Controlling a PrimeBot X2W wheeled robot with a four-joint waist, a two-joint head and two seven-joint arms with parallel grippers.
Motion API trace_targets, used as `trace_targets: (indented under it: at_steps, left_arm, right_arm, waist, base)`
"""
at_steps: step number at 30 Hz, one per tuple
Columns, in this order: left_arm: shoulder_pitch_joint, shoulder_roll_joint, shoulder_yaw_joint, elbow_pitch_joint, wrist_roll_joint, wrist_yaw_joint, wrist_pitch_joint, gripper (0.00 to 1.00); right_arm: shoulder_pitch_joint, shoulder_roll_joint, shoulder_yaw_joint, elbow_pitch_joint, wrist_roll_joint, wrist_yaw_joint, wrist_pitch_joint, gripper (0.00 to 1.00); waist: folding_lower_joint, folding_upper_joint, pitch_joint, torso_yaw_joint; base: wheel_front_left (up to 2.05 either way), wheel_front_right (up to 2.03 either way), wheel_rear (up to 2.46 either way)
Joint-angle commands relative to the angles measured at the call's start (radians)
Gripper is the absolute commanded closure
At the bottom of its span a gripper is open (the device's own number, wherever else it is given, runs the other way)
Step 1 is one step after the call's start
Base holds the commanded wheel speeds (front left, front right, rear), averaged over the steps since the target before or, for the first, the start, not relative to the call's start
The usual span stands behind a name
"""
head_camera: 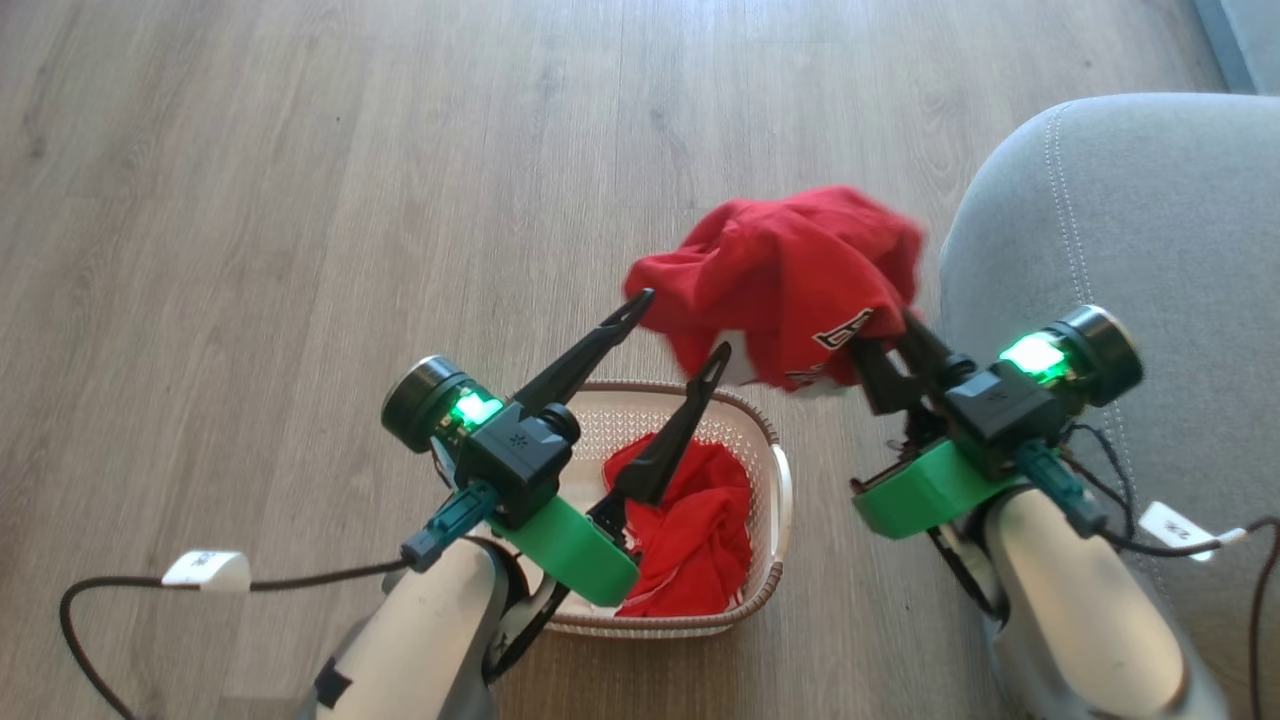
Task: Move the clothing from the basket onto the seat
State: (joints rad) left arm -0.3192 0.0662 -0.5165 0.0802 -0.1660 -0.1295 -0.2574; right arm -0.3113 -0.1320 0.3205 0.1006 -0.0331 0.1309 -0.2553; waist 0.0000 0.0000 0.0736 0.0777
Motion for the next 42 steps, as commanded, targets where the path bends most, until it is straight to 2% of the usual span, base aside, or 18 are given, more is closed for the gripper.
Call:
trace_targets:
  at_steps: [1, 8, 14, 22, 29, 42]
  left_arm:
    - [-0.017, -0.006, 0.038, -0.030, 0.007, -0.001, -0.004, 0.00]
    - [0.008, -0.003, 0.058, -0.009, 0.030, -0.001, -0.004, 0.00]
    - [0.043, 0.035, -0.017, 0.021, 0.045, -0.001, -0.004, 0.00]
    - [0.103, 0.058, -0.049, 0.030, 0.023, -0.001, -0.004, 0.00]
    - [0.136, 0.084, -0.084, 0.053, 0.016, -0.001, -0.004, 0.00]
    - [0.146, 0.075, -0.079, 0.062, 0.018, -0.001, -0.004, 0.00]
  right_arm:
    - [0.002, 0.014, -0.006, -0.042, -0.009, 0.000, -0.006, 1.00]
    - [0.016, 0.018, -0.113, -0.070, -0.038, 0.000, -0.006, 1.00]
    - [0.062, 0.038, -0.250, -0.114, -0.044, 0.000, -0.006, 1.00]
    - [0.141, 0.056, -0.366, -0.161, -0.052, 0.000, -0.006, 1.00]
    - [0.170, 0.063, -0.401, -0.163, -0.054, 0.000, -0.006, 1.00]
    - [0.184, 0.074, -0.426, -0.162, -0.055, 0.000, -0.006, 1.00]
  waist:
    - [0.0000, 0.0000, -0.002, 0.001]
    - [0.0000, 0.0000, 0.003, 0.008]
    - [0.0000, 0.0000, 0.006, 0.017]
    - [0.0000, 0.0000, 0.004, 0.005]
    - [0.0000, 0.0000, 0.003, -0.004]
    - [0.0000, 0.0000, 0.012, -0.017]
  base:
    - [0.00, 0.00, 0.00]
    - [0.00, 0.00, 0.00]
    - [0.00, 0.00, 0.00]
    - [0.00, 0.00, 0.00]
    - [0.00, 0.00, 0.00]
    - [0.00, 0.00, 0.00]
